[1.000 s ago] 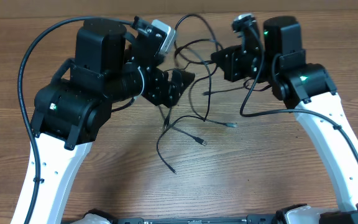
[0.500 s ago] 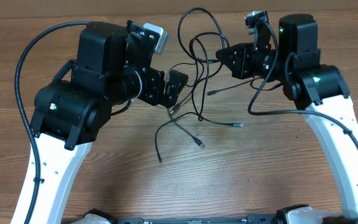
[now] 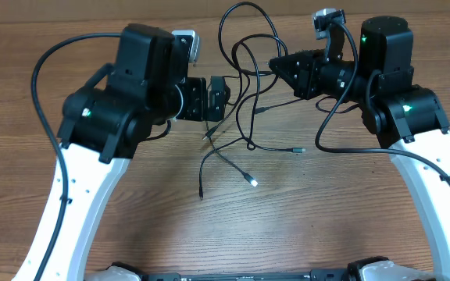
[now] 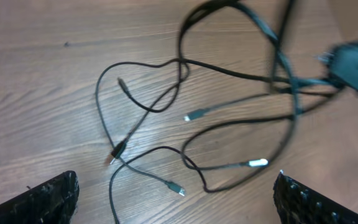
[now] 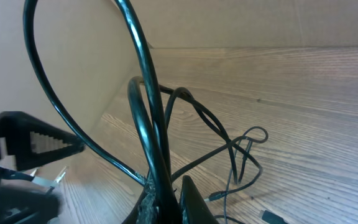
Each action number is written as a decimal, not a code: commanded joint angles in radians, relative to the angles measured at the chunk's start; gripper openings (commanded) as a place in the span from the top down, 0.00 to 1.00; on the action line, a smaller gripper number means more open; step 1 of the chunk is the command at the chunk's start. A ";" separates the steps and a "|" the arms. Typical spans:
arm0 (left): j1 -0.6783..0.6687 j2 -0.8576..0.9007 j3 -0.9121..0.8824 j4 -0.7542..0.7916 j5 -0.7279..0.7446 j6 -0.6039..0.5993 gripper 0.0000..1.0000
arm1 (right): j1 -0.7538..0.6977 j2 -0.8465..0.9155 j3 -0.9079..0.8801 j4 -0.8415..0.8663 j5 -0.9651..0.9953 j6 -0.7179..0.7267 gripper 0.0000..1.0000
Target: Untangle cables
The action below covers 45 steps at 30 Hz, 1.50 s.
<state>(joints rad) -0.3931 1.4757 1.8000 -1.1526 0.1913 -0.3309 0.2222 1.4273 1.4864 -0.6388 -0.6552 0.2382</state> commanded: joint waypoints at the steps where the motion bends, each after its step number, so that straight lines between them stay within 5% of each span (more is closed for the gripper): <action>1: 0.001 0.025 0.015 -0.003 -0.114 -0.109 0.00 | -0.010 -0.038 0.014 0.023 -0.045 0.028 0.96; 9: 0.002 0.036 0.015 0.009 -0.254 -0.193 0.00 | -0.041 -0.043 0.014 0.058 -0.169 0.033 0.96; 15: 0.002 0.036 0.015 0.052 -0.225 -0.181 0.00 | -0.072 -0.043 0.014 0.108 -0.304 0.050 0.96; 33: 0.138 0.035 0.015 0.154 0.426 0.280 0.00 | -0.183 -0.042 0.014 0.224 -0.701 0.050 0.96; 42: 0.131 0.036 0.015 0.155 0.486 0.329 0.01 | -0.182 -0.042 0.014 0.227 -0.717 0.050 0.96; 45: 0.131 0.036 0.015 0.156 0.487 0.336 0.27 | -0.182 -0.042 0.014 0.227 -0.726 0.050 0.96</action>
<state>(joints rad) -0.2554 1.5078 1.8000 -1.0012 0.6407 -0.0395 0.0433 1.4162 1.4864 -0.4191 -1.3422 0.2867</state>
